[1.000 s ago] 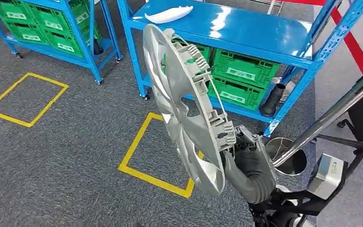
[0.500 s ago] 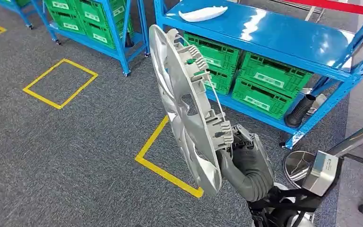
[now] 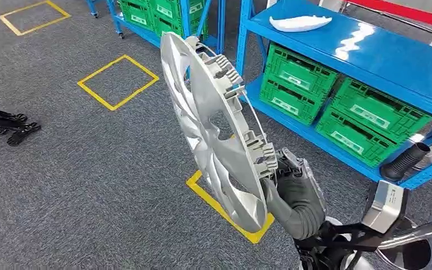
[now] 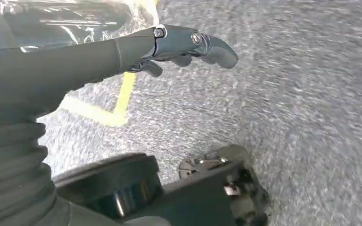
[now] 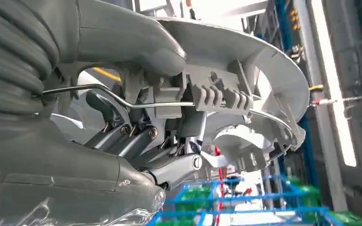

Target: Take the parts from the cabinet and place them on the table.

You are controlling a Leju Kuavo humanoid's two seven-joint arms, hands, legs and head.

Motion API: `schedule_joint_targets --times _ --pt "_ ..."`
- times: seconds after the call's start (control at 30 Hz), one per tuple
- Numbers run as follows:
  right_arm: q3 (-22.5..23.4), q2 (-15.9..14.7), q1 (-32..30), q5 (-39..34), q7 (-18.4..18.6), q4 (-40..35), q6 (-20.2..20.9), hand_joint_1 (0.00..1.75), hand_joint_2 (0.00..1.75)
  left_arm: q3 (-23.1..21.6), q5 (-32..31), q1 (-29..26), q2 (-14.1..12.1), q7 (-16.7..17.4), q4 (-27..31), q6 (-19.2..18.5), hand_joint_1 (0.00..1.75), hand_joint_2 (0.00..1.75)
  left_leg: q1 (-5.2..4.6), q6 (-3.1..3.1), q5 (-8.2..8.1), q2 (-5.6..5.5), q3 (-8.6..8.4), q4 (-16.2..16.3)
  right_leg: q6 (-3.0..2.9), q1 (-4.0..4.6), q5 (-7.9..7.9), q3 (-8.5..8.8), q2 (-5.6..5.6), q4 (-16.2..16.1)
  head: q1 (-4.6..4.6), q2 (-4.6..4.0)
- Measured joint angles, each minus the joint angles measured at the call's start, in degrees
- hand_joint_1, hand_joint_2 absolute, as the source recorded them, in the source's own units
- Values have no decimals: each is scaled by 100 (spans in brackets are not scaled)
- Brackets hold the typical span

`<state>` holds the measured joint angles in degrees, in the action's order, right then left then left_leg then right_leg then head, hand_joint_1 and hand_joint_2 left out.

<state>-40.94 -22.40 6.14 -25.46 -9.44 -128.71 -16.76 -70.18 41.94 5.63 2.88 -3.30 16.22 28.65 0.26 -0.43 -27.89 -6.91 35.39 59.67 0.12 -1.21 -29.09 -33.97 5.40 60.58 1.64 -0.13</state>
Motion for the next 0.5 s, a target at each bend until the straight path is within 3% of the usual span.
schedule_joint_targets --times 0.07,0.1,0.13,0.17,0.23,0.27,0.3,0.33,0.37,0.4,0.43,0.47,0.5 --pt "4 0 35 0 -13 2 9 175 175 0 50 -37 -32 22 0 2 0 175 30 -83 35 -160 30 -31 -46 21 6 6 -124 -10 5 0" --pt "4 0 42 0 -22 11 9 175 175 2 87 -44 -105 22 -2 33 0 175 11 -110 6 -152 37 -20 -89 -39 33 40 -228 -69 9 0" --pt "0 7 33 -2 -28 17 15 175 175 7 127 -52 -96 9 7 68 0 175 -37 -167 -86 212 69 84 -108 -40 35 73 -307 -98 -31 0" --pt "0 9 36 -2 -57 15 17 175 175 11 172 -39 -105 -22 7 79 0 175 -21 -223 -272 454 207 391 -135 -39 29 90 -406 -104 -88 0" --pt "2 11 36 -30 -92 20 17 175 175 30 269 -14 -142 -94 7 149 0 175 22 -285 -641 605 617 1253 -150 -33 13 102 -597 -101 -92 0" --pt "2 11 36 -59 -105 33 15 175 175 57 315 -19 -153 -127 7 181 0 175 40 -307 -715 611 755 1535 -150 -35 3 105 -682 -101 -94 0" --pt "2 11 36 -72 -114 48 13 175 175 83 339 -29 -168 -149 7 190 0 175 57 -319 -661 612 777 1574 -140 -38 -4 111 -756 -99 -94 0" --pt "2 11 35 -74 -125 61 13 175 175 103 369 -44 -188 -168 7 201 0 175 69 -323 -471 623 660 1349 -132 -39 -18 125 -836 -98 -94 0" --pt "2 11 35 -79 -129 70 11 175 175 111 382 -48 -201 -181 7 212 0 175 70 -316 -216 660 431 913 -113 -41 -34 146 -901 -98 -92 0" --pt "2 11 36 -81 -140 72 11 175 175 122 404 -47 -223 -188 7 232 0 175 64 -297 48 765 147 377 -90 -41 -54 183 -961 -98 -96 0" --pt "4 11 37 -81 -153 72 13 175 175 140 411 -44 -225 -190 7 247 0 175 28 -269 79 1040 -23 23 -64 -28 -75 205 -1014 -103 -92 0" --pt "4 11 38 -81 -171 72 15 175 175 155 415 -28 -232 -192 7 249 0 175 -46 -217 42 1100 -44 -38 -30 17 -87 201 -1067 -91 -105 0" --pt "4 11 39 -81 -177 72 15 175 175 164 420 -17 -234 -199 7 258 0 175 -40 -124 18 1067 -32 -51 1 18 -84 195 -1110 -99 -92 0"
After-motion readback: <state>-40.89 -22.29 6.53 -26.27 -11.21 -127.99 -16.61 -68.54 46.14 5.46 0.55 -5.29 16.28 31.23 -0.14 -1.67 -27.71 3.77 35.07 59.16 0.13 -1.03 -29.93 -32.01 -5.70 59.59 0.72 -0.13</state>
